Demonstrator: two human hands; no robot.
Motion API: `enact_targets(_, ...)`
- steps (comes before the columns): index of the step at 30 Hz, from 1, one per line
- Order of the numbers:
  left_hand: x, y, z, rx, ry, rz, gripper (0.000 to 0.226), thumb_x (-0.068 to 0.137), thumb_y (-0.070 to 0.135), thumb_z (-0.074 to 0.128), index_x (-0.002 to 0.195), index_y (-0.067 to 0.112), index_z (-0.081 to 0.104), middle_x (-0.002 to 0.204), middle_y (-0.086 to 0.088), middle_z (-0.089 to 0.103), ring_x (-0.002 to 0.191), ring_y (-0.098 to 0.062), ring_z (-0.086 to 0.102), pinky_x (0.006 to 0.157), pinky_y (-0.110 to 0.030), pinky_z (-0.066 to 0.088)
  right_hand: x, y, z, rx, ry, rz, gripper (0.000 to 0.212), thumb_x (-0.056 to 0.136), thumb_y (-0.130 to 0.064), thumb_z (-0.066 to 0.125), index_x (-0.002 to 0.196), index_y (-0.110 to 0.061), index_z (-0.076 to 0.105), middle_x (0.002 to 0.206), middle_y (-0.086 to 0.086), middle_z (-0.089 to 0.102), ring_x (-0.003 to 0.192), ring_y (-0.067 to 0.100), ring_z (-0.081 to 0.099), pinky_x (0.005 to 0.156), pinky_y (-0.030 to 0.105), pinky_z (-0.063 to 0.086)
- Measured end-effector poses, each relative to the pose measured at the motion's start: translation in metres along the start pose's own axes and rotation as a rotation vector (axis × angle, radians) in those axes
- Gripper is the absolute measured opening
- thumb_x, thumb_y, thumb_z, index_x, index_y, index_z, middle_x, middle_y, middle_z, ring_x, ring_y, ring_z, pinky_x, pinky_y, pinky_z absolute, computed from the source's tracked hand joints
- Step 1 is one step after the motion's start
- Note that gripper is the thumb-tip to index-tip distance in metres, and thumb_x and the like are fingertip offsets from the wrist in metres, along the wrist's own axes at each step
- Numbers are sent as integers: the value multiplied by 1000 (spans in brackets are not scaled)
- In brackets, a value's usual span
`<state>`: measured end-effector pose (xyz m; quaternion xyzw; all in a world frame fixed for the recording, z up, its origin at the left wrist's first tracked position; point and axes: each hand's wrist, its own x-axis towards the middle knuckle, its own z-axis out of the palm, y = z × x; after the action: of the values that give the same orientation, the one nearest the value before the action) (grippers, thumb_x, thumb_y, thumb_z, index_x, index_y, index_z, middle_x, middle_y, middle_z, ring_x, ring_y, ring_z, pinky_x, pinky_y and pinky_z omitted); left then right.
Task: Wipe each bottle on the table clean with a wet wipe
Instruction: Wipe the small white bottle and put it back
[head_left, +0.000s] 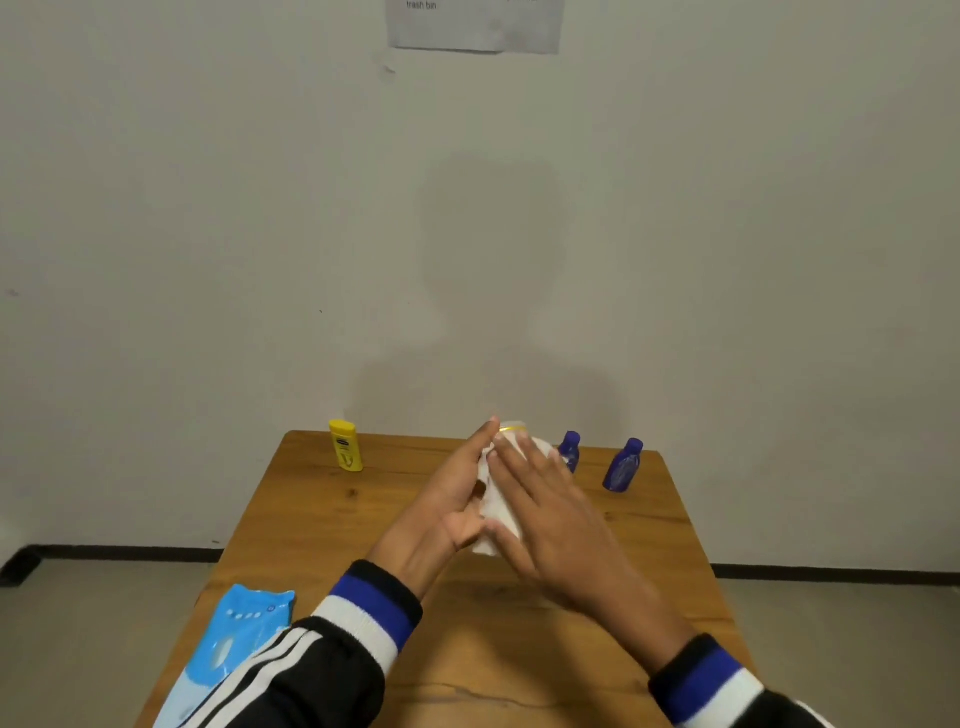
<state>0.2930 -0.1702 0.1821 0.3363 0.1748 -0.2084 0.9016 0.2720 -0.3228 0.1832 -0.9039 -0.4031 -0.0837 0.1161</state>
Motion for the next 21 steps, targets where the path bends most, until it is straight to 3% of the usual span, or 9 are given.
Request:
enact_targets(2, -5, -1, 5, -41, -46, 36, 47, 94, 44, 63, 112, 2, 71, 114, -20, 71, 104, -31, 71, 91, -41, 57, 16, -3, -15, 27, -32, 74, 66, 103, -47, 27, 158, -18, 3, 165, -3, -7, 152, 12, -11, 125, 44, 7)
enact_targets(4, -7, 6, 8, -60, -33, 76, 40, 96, 40, 61, 106, 3, 73, 108, -19, 73, 99, -29, 72, 91, -40, 58, 21, -14, -18, 54, -46, 136, 68, 103, -43, 28, 157, -16, -5, 165, 1, -12, 151, 15, -13, 125, 39, 4)
enact_targets(6, -9, 15, 7, -68, 25, 94, 38, 93, 40, 64, 100, 3, 72, 97, -16, 73, 91, -27, 72, 93, -40, 56, 14, -29, -10, 10, -27, 175, 66, 103, -39, 28, 156, -8, 2, 164, 10, -4, 152, 24, -4, 123, 42, 13)
enact_targets(9, -13, 18, 3, -76, 64, 68, 46, 89, 43, 68, 104, -1, 69, 97, -16, 70, 89, -27, 71, 94, -41, 56, 0, -44, 6, -22, -30, 198, 63, 101, -33, 27, 155, -2, 14, 163, 19, 9, 151, 34, 10, 117, 50, 29)
enact_targets(12, -17, 6, 6, -55, 79, 121, 42, 92, 37, 65, 112, 1, 68, 99, -16, 74, 90, -26, 74, 81, -38, 60, 10, -39, -2, 64, -87, 264, 70, 102, -35, 26, 155, -8, -11, 164, 11, -14, 151, 25, -12, 123, 47, 13)
enact_targets(15, -22, -3, 10, -3, 29, 159, 43, 101, 35, 53, 129, 3, 62, 120, -17, 70, 112, -27, 68, 99, -38, 52, 27, -31, -21, 121, -140, 297, 74, 101, -40, 28, 154, -15, -17, 164, 4, -18, 151, 17, -14, 125, 39, 4)
enact_targets(17, -26, 4, 9, 3, -8, 143, 48, 102, 39, 48, 131, 3, 60, 120, -18, 69, 111, -29, 68, 101, -41, 51, 30, -29, -26, 213, -118, 301, 76, 101, -42, 33, 156, -17, -13, 165, 2, -13, 153, 16, -1, 121, 32, 15)
enact_targets(19, -33, 14, 8, 55, -24, 131, 53, 101, 46, 45, 130, 3, 60, 110, -18, 71, 97, -29, 71, 90, -41, 56, 28, -29, -22, 301, -59, 327, 77, 98, -40, 39, 157, -19, -6, 166, 2, 1, 148, 18, 25, 113, 31, 35)
enact_targets(21, -40, 22, 6, 158, -26, 127, 48, 102, 45, 44, 122, 6, 61, 104, -20, 72, 88, -29, 73, 79, -42, 58, 25, -27, -16, 376, 31, 360, 70, 95, -36, 43, 154, -20, 10, 153, 2, 35, 121, 15, 55, 88, 25, 53)
